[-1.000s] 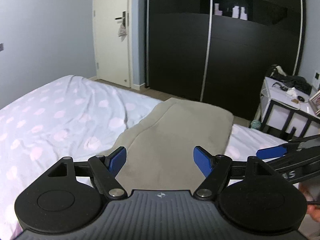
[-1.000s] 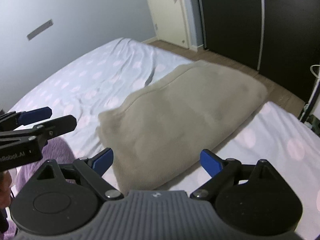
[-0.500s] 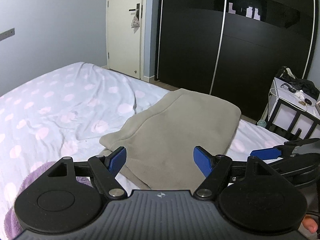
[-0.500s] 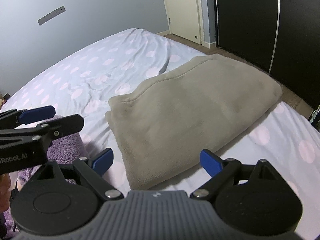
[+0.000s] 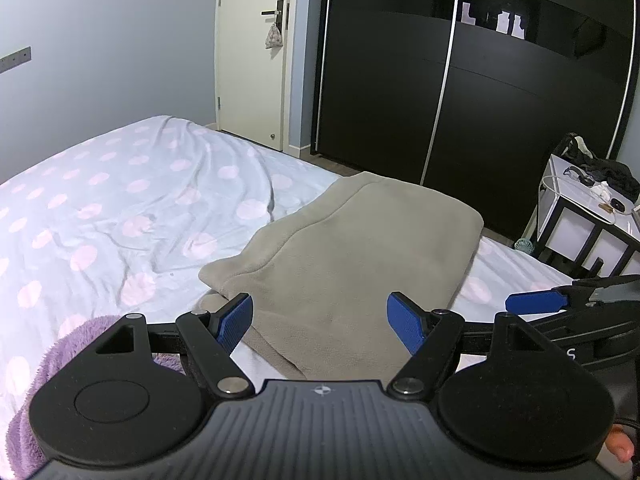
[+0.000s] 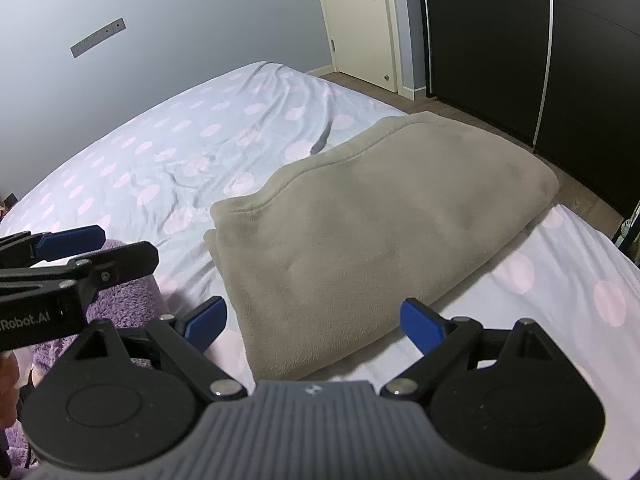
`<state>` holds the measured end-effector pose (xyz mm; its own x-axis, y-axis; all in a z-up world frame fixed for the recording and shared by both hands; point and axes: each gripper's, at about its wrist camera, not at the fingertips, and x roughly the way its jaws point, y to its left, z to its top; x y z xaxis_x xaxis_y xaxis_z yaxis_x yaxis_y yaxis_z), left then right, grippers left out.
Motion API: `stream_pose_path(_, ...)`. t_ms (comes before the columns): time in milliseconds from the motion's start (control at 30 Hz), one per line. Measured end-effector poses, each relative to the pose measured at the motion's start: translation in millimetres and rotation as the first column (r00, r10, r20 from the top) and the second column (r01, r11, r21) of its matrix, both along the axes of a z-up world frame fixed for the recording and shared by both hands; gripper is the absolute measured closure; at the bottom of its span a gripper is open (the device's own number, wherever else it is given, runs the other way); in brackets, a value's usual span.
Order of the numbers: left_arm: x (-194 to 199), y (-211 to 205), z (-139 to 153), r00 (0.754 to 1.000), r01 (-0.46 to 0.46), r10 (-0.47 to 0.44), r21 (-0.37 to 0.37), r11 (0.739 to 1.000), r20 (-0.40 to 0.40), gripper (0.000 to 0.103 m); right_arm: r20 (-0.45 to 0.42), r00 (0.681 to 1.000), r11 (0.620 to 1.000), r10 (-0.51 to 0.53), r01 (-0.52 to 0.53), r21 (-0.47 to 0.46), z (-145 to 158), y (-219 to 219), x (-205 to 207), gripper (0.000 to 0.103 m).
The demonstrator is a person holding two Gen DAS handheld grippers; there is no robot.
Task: Fold clothes
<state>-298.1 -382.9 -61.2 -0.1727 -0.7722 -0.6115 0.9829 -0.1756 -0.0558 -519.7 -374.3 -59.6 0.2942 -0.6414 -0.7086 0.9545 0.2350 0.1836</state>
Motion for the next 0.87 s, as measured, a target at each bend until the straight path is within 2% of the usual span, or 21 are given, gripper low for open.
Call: stream_pose_path(867, 2.1, 1.5, -1.3, 1.000, -0.009, 0.009, -0.001, 1.000, 0.005, 0.030, -0.011, 1.000, 1.000, 0.001, -0.001, -0.001, -1.0, -0.9, -0.4, 0.008)
